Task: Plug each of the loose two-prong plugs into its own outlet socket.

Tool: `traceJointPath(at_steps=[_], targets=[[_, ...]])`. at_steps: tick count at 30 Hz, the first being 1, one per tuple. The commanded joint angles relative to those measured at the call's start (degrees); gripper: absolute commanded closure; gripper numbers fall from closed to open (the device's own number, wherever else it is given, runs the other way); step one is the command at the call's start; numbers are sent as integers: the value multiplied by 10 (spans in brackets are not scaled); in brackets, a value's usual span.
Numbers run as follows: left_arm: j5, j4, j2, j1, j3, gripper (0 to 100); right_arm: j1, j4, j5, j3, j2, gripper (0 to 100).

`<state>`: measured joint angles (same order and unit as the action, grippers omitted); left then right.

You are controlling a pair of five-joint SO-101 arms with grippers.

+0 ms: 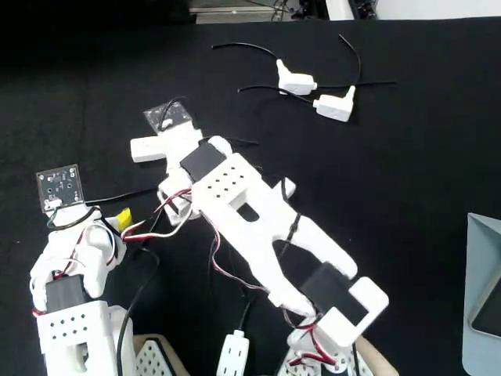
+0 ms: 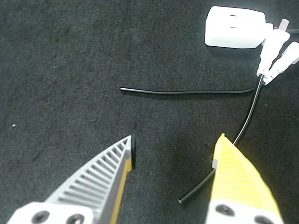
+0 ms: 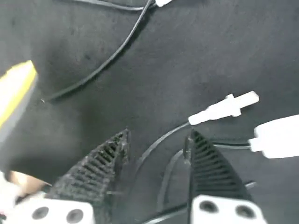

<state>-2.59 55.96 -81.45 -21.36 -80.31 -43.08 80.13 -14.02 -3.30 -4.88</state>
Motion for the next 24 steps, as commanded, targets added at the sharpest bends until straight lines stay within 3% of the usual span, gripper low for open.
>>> traceJointPath(at_steps=[1, 8, 13, 19, 24], targets=[[4, -4, -4, -5, 2, 723, 81, 14, 130, 38, 39, 805], [4, -4, -4, -5, 2, 723, 173, 11, 251, 41, -38, 803], [3, -4, -4, -5, 0, 723, 207, 3, 486, 42, -89, 804], [2, -21, -4, -5, -10, 723, 198, 42, 700, 43, -84, 804], [2, -21, -4, -5, -10, 723, 170, 50, 759, 39, -83, 801]])
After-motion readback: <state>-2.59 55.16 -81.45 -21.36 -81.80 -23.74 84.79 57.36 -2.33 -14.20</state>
